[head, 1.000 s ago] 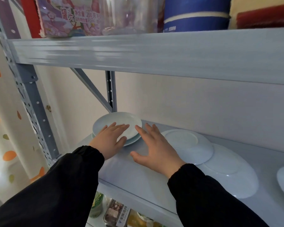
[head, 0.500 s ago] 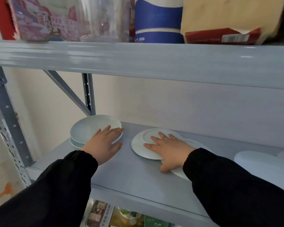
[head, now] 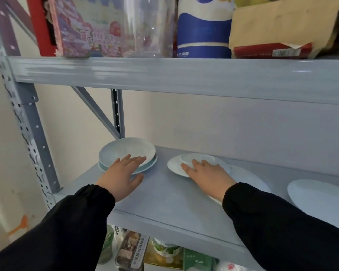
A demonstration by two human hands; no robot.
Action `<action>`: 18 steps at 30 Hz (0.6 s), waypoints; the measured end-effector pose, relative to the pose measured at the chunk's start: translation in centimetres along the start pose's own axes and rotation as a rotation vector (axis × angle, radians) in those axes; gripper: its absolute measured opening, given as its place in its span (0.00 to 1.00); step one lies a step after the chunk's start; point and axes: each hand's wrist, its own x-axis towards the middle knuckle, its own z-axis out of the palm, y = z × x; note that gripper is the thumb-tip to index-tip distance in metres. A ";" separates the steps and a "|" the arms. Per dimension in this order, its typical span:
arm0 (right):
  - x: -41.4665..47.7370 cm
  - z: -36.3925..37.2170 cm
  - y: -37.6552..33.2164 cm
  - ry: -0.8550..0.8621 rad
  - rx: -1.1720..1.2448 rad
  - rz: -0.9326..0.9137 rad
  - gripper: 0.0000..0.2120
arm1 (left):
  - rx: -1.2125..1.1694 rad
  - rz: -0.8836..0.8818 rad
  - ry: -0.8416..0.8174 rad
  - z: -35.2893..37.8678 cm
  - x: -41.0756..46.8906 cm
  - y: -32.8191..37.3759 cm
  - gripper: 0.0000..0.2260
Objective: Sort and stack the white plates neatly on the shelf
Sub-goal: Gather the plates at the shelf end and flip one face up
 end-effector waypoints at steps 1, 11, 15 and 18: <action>0.1 -0.3 0.4 0.058 -0.004 0.003 0.34 | -0.008 -0.009 0.009 -0.2 -0.3 -0.3 0.28; 4.4 -6.4 3.4 0.547 0.605 0.287 0.32 | 0.044 -0.164 0.092 -2.4 -2.6 -5.0 0.25; 7.5 -6.8 1.6 0.696 1.088 0.330 0.26 | 0.050 -0.200 0.115 -2.7 -2.7 -6.4 0.25; 9.8 -6.6 -0.7 0.657 1.397 0.342 0.25 | 0.062 -0.211 0.108 -2.6 -2.8 -6.9 0.25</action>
